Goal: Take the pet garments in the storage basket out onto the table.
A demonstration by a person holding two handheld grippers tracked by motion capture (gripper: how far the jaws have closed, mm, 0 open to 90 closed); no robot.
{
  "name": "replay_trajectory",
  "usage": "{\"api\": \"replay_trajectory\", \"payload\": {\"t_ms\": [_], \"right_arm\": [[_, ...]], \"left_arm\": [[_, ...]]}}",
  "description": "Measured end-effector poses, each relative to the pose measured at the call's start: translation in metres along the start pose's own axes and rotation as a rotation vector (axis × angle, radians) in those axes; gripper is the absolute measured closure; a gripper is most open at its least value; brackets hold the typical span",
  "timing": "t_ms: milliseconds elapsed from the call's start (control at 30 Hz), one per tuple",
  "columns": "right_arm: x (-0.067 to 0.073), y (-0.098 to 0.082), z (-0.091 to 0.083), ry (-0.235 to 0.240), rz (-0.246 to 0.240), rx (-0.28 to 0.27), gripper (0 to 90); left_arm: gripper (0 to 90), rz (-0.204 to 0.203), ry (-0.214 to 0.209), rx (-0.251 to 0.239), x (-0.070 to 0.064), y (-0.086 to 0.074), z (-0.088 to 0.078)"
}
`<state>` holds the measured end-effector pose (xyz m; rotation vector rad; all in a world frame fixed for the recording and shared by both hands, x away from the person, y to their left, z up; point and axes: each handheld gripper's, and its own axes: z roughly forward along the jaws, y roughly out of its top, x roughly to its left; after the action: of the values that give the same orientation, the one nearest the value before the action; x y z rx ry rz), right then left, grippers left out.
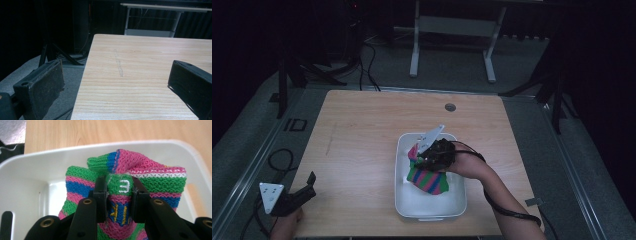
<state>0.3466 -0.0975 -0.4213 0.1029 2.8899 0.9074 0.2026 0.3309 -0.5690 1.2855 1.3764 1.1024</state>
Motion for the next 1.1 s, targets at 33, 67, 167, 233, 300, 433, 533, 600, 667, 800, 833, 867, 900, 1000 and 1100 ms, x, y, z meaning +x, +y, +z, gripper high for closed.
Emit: {"api": "replay_trajectory", "payload": {"t_ms": [33, 67, 167, 233, 300, 433, 533, 600, 667, 800, 833, 867, 900, 1000, 1100], "right_arm": [[0.000, 0.002, -0.005, 0.005, 0.000, -0.014, 71.0], [0.001, 0.003, -0.010, -0.003, -0.007, -0.027, 71.0], [0.001, 0.008, -0.023, -0.015, -0.015, -0.057, 71.0], [-0.001, 0.010, -0.032, -0.020, -0.015, -0.076, 70.9], [-0.002, 0.011, -0.042, -0.025, -0.009, -0.097, 70.9], [-0.004, 0.013, -0.057, -0.044, -0.008, -0.131, 70.9], [-0.008, 0.010, -0.078, -0.086, 0.003, -0.159, 70.9], [-0.010, 0.006, -0.087, -0.107, 0.016, -0.167, 70.8], [-0.013, 0.001, -0.095, -0.124, 0.032, -0.168, 70.8], [-0.018, -0.012, -0.110, -0.159, 0.064, -0.171, 70.8], [-0.019, -0.016, -0.114, -0.169, 0.072, -0.173, 70.8], [-0.021, -0.021, -0.118, -0.176, 0.083, -0.171, 70.8], [-0.022, -0.025, -0.121, -0.188, 0.092, -0.168, 70.8], [-0.026, -0.039, -0.131, -0.216, 0.122, -0.163, 70.8], [-0.029, -0.054, -0.139, -0.243, 0.151, -0.162, 70.7]], "left_arm": [[0.9, 0.001, 0.000, 0.001, 0.000, 0.000, 0.000], [0.9, 0.001, 0.000, 0.001, 0.000, 0.000, 0.000], [0.9, 0.002, 0.000, 0.001, 0.000, 0.000, 0.000], [0.9, 0.000, 0.000, -0.001, 0.000, 0.000, 0.000], [0.9, 0.000, 0.000, 0.000, 0.000, 0.000, 0.000], [0.9, -0.001, 0.000, -0.001, 0.000, 0.000, 0.000], [0.9, 0.002, 0.001, 0.002, 0.000, 0.000, 0.000], [0.9, 0.002, 0.001, 0.003, 0.000, 0.000, 0.000], [0.9, 0.002, 0.001, 0.002, 0.000, 0.000, 0.000], [0.9, 0.004, 0.002, 0.003, 0.000, 0.000, 0.000], [0.9, 0.003, 0.002, 0.003, 0.000, 0.000, 0.000], [0.9, 0.004, 0.002, 0.003, 0.000, 0.000, 0.000], [0.9, 0.003, 0.002, 0.003, 0.000, 0.000, 0.000], [0.9, 0.003, 0.003, 0.002, 0.000, 0.000, 0.000], [0.9, 0.004, 0.003, 0.001, 0.000, 0.000, 0.000]]}}
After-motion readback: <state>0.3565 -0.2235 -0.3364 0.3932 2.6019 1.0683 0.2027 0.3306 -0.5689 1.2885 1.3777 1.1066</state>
